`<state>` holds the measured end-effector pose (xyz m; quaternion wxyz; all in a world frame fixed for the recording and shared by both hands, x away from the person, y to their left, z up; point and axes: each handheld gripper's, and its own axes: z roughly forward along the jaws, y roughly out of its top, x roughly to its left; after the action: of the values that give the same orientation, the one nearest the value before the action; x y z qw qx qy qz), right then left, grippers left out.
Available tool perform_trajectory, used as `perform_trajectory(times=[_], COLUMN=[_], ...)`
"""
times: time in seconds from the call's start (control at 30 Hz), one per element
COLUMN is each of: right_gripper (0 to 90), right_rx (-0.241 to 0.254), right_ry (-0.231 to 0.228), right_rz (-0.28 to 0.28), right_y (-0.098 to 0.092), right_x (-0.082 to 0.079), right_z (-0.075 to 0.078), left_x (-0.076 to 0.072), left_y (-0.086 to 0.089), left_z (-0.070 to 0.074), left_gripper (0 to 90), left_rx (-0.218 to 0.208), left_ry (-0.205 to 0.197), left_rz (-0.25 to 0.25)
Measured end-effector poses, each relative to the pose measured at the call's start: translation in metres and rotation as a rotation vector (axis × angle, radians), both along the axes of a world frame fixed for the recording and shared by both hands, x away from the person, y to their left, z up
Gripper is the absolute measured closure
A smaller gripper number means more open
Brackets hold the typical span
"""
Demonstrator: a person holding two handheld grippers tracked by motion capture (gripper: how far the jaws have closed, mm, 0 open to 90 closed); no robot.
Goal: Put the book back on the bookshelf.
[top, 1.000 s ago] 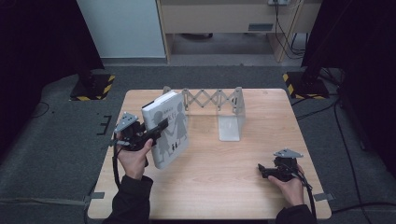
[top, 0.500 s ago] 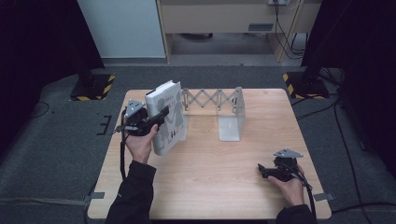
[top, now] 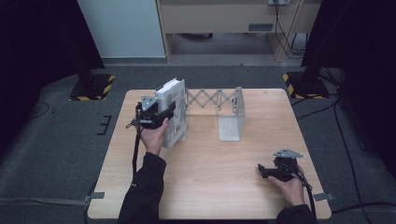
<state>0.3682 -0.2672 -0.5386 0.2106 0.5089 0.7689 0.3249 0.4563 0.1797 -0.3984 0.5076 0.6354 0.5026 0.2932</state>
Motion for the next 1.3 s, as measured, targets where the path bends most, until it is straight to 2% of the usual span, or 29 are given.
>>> perform_trajectory(times=[0.2, 0.3, 0.4, 0.57, 0.67, 0.8, 1.0, 1.3], right_gripper=[6.2, 6.1, 6.1, 5.9, 5.9, 5.9, 5.8, 5.8], right_rx=[-0.002, -0.002, -0.002, -0.001, 0.0, 0.0, 0.0, 0.0], right_ry=[-0.001, -0.001, -0.001, 0.0, -0.001, 0.001, 0.0, 0.0], right_rz=[0.003, 0.003, 0.002, 0.001, 0.0, 0.0, -0.003, -0.005], right_y=[0.0, 0.0, 0.0, 0.0, 0.0, 0.0, 0.001, 0.001], right_x=[0.0, 0.0, 0.0, 0.0, 0.0, 0.0, 0.0, 0.0], right_z=[0.0, 0.0, 0.0, 0.0, 0.0, 0.0, 0.0, 0.0], left_x=[0.008, 0.009, 0.009, 0.005, -0.002, -0.014, -0.038, -0.054], left_y=[-0.002, -0.003, -0.001, 0.003, 0.006, 0.009, 0.012, 0.009], left_z=[-0.013, -0.02, -0.022, -0.022, -0.023, -0.029, -0.04, -0.05], left_gripper=[52.9, 52.9, 52.8, 52.3, 52.1, 51.8, 51.6, 51.4], left_rx=[-0.008, -0.015, -0.031, -0.021, -0.018, 0.001, 0.043, 0.068], left_ry=[0.012, 0.002, -0.001, 0.005, 0.027, 0.013, 0.038, 0.011], left_rz=[0.018, 0.023, 0.017, 0.005, -0.009, -0.032, -0.054, -0.033])
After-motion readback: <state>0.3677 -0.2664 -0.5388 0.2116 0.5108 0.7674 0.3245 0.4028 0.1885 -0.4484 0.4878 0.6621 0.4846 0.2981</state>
